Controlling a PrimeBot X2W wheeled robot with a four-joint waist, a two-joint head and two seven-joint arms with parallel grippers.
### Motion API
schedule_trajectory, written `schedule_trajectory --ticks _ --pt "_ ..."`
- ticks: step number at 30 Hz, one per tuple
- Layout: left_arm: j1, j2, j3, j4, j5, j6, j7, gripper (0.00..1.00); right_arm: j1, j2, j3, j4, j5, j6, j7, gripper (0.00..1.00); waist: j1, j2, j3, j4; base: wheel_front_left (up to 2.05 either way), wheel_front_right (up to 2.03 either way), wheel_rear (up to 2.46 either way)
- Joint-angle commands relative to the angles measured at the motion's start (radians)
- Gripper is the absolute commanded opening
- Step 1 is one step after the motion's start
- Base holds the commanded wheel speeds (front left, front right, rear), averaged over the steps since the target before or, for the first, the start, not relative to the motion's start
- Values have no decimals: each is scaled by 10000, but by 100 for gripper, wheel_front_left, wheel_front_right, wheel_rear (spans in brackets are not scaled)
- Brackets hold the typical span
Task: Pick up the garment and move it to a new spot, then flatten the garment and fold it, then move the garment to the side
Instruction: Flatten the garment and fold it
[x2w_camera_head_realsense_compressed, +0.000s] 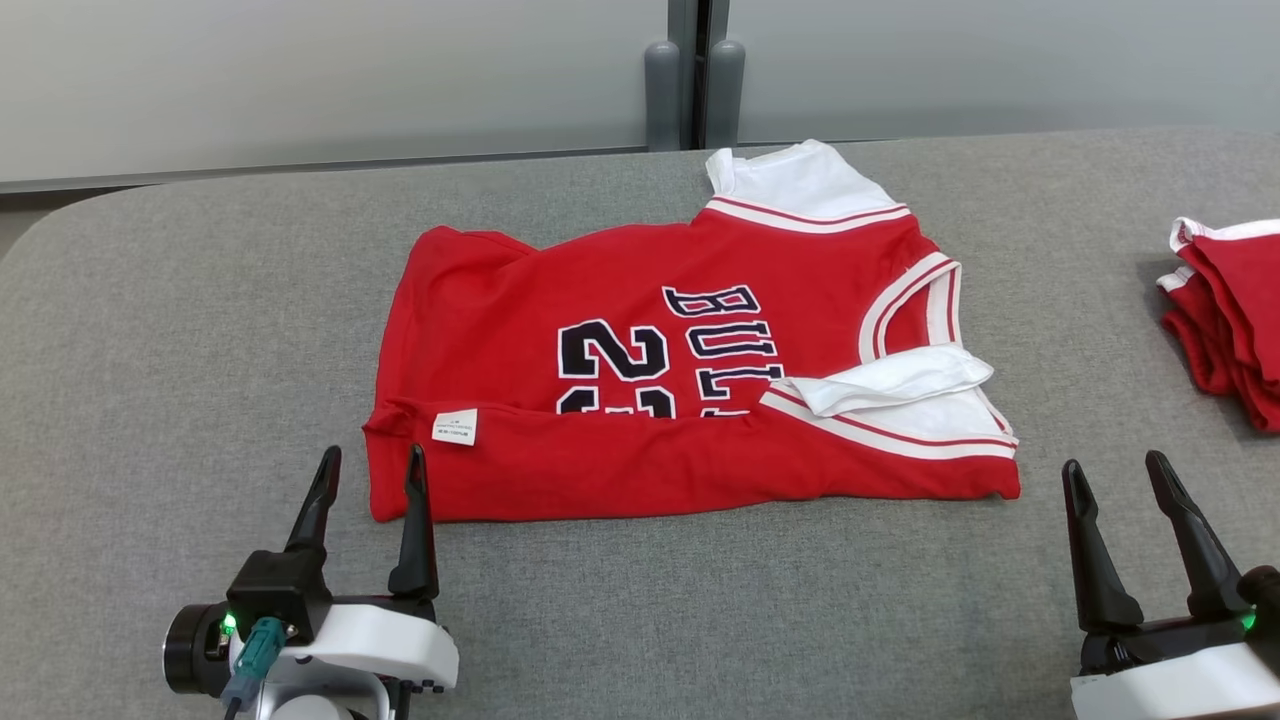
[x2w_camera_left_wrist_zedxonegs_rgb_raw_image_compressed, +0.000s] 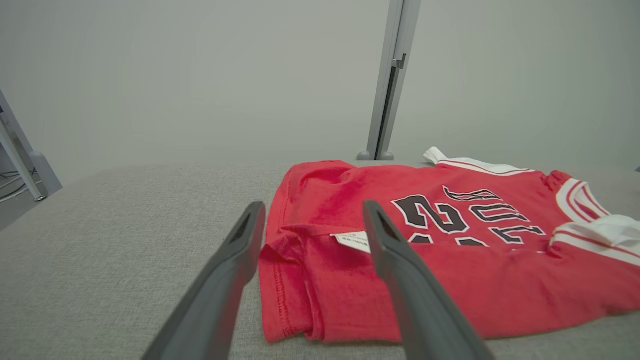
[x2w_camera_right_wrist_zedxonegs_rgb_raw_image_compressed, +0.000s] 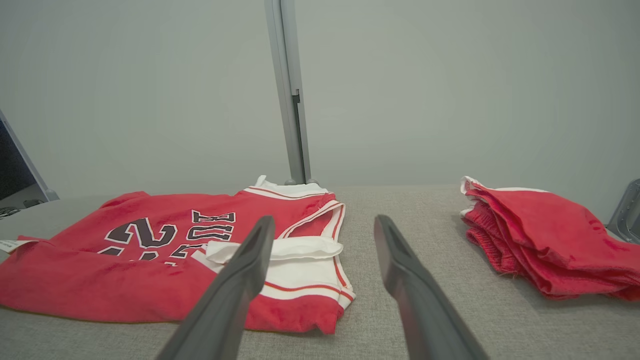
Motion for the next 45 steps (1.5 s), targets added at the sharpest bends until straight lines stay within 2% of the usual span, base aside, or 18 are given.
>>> schedule_trajectory --ticks 1,7,18,19,20,21,22,23,24,32,39,45 --pt "-82 28 -13 76 72 -64 -47 100 57 -41 -32 50 63 0 36 100 0 -1 21 7 0 0 0" --pt "-391 -55 -100 1023 -391 -278 382 100 -554 -210 343 1059 452 0 233 100 0 -1 357 -11 0 0 0" --pt "-1548 -199 -12 3174 -1459 -809 812 100 -2764 -383 1816 4644 1610 0 -66 100 0 -1 1028 131 0 0 0" --pt "-1609 -208 6 3284 -1534 -865 788 78 -2928 -390 1952 4867 1757 0 -95 100 0 -1 1050 139 0 0 0" --pt "-1658 -218 24 3355 -1618 -889 763 27 -3087 -376 2083 5093 1954 0 -105 100 0 -1 1070 147 0 0 0" --pt "-1691 -224 34 3389 -1698 -951 720 0 -3224 -397 2214 5260 2082 0 -133 96 0 -1 1084 152 0 0 0" --pt "-1717 -229 39 3406 -1734 -947 702 0 -3334 -420 2326 5429 2262 0 -142 52 0 -1 1093 156 0 0 0" --pt "-1726 -233 49 3402 -1774 -961 658 0 -3430 -456 2433 5580 2416 0 -175 32 0 -1 1108 160 0 0 0" --pt "-1747 -217 62 3386 -1779 -965 599 0 -3526 -470 2536 5680 2579 0 -206 0 0 -1 1123 164 0 0 0" --pt "-1622 74 74 2898 -1583 -864 313 0 -3759 -830 2979 5691 3368 -2 -493 0 0 -1 1108 229 0 0 0" --pt "-1066 285 128 2037 -1556 -658 378 0 -2957 -951 2683 4856 3676 -2 -551 0 0 -1 886 285 0 0 0" --pt "-99 627 208 789 -1647 -367 1019 0 -1742 -924 2179 3848 3497 -3 -524 0 0 -1 600 261 0 0 0"
